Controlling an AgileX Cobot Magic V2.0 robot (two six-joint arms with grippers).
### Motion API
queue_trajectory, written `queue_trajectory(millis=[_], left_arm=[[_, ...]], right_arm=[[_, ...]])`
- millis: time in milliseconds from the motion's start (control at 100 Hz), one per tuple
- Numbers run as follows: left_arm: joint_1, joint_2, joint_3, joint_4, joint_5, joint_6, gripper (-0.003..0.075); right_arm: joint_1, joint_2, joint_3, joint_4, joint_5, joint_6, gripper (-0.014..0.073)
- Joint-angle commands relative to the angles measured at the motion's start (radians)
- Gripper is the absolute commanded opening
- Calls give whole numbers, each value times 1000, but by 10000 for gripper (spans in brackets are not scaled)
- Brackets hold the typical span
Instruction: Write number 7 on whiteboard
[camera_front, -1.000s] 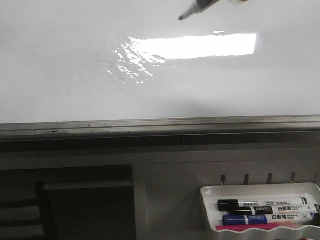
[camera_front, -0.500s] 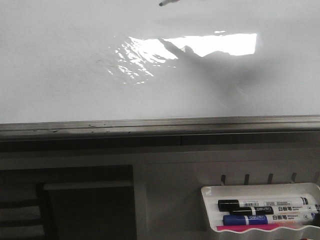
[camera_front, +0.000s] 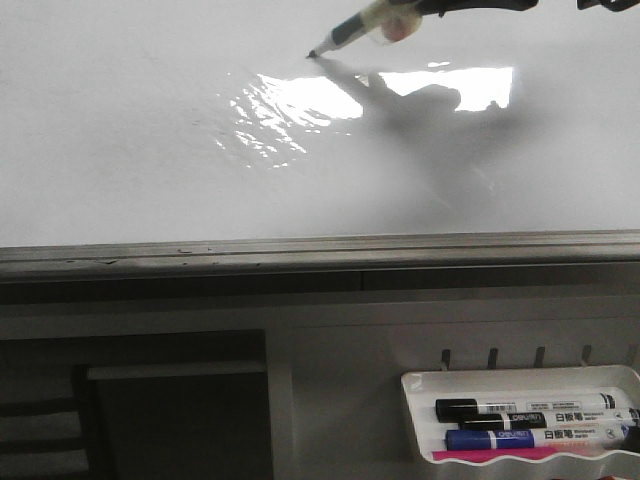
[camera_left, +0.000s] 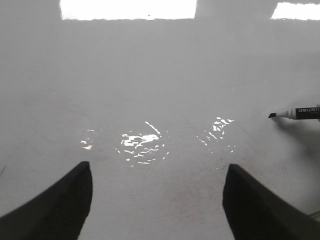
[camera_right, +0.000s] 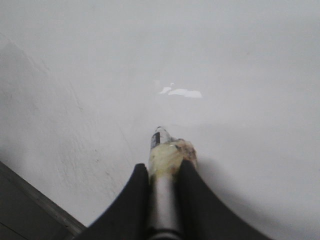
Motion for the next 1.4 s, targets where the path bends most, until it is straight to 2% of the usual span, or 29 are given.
queue_trajectory(millis=[0, 180, 360, 710, 860, 980, 1110, 1200, 1390], left_arm=[[0, -4, -27, -20, -69, -10, 493], [0, -4, -27, -20, -69, -10, 493], [0, -4, -27, -20, -69, -10, 493], [0, -4, -27, -20, -69, -10, 493], [0, -4, -35, -23, -48, -10, 493], [-19, -4, -43, -37, -16, 0, 493], [-117, 5, -52, -46, 18, 83, 493], [-223, 25, -52, -46, 22, 139, 493], [-477, 139, -52, -46, -21, 250, 493]], right_arm=[[-8, -52, -8, 37, -71, -13, -53], [-8, -117, 61, 37, -179, -13, -53], [-8, -135, 87, 37, -167, -13, -53], [-5, -115, 216, 21, 47, 51, -53], [-5, -161, 221, -139, 267, 203, -53], [-5, -196, 202, -327, 314, 393, -53], [-5, -201, 123, -575, 383, 612, -53], [-5, -199, 49, -674, 425, 713, -53], [-5, -192, -79, -766, 527, 754, -53]])
